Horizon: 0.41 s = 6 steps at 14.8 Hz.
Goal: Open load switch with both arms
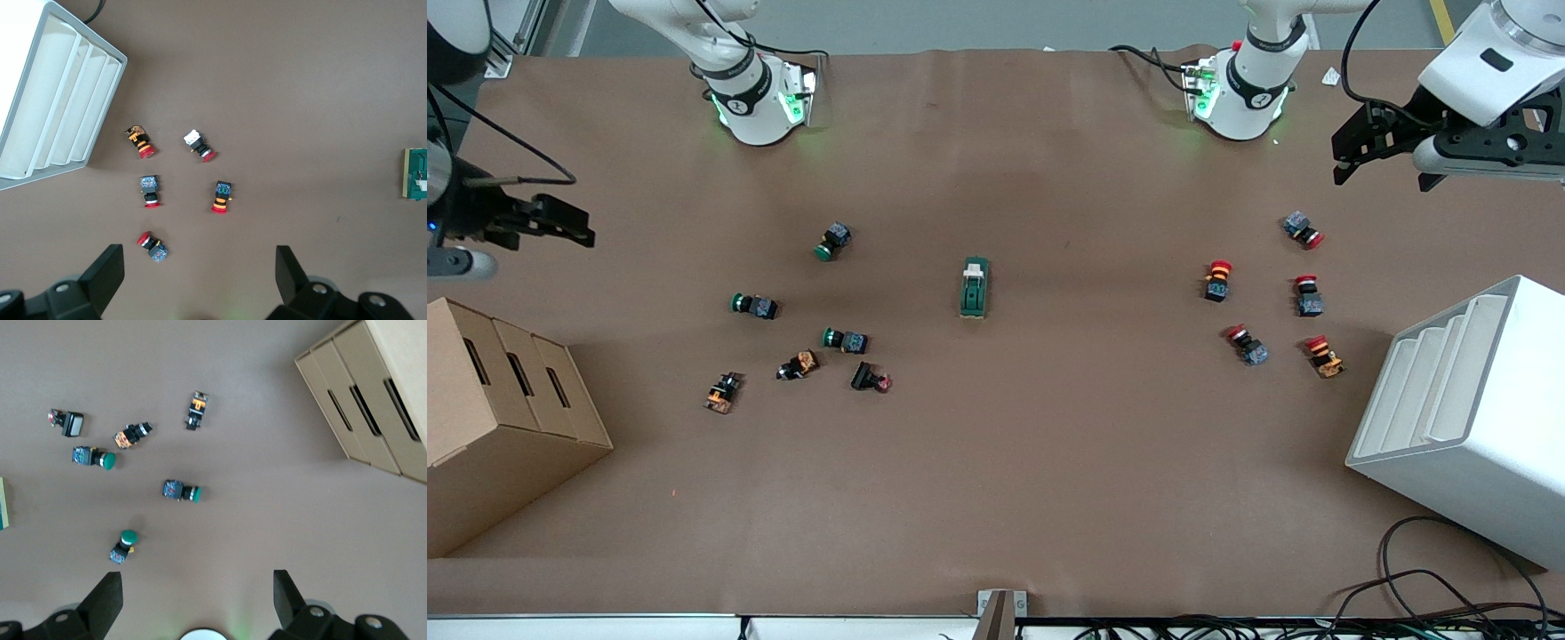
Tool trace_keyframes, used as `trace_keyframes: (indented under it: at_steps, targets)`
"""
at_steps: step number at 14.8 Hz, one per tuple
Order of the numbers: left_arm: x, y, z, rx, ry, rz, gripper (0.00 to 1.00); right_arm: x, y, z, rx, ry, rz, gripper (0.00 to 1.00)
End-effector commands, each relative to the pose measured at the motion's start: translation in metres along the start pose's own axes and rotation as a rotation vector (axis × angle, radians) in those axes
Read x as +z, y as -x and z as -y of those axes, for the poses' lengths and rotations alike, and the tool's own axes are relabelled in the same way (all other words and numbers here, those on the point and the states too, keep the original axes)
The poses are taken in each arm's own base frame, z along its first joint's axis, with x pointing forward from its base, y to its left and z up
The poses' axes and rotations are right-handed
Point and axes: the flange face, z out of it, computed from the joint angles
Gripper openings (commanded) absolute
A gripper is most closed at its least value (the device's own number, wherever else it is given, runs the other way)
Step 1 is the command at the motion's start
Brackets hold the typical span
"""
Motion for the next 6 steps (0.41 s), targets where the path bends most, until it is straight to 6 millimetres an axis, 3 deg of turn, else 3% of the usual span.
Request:
trace_keyframes:
  at_steps: [1,6]
  targets:
    - [-0.003,0.002,0.013,-0.01,0.007,-0.002,1.0,-0.015,0.035,-0.007,0.006,-0.001,-0.018,1.0]
    - [-0.008,0.0,0.023,-0.008,-0.025,0.001,1.0,-0.034,0.055,-0.004,-0.003,-0.001,-0.052,1.0]
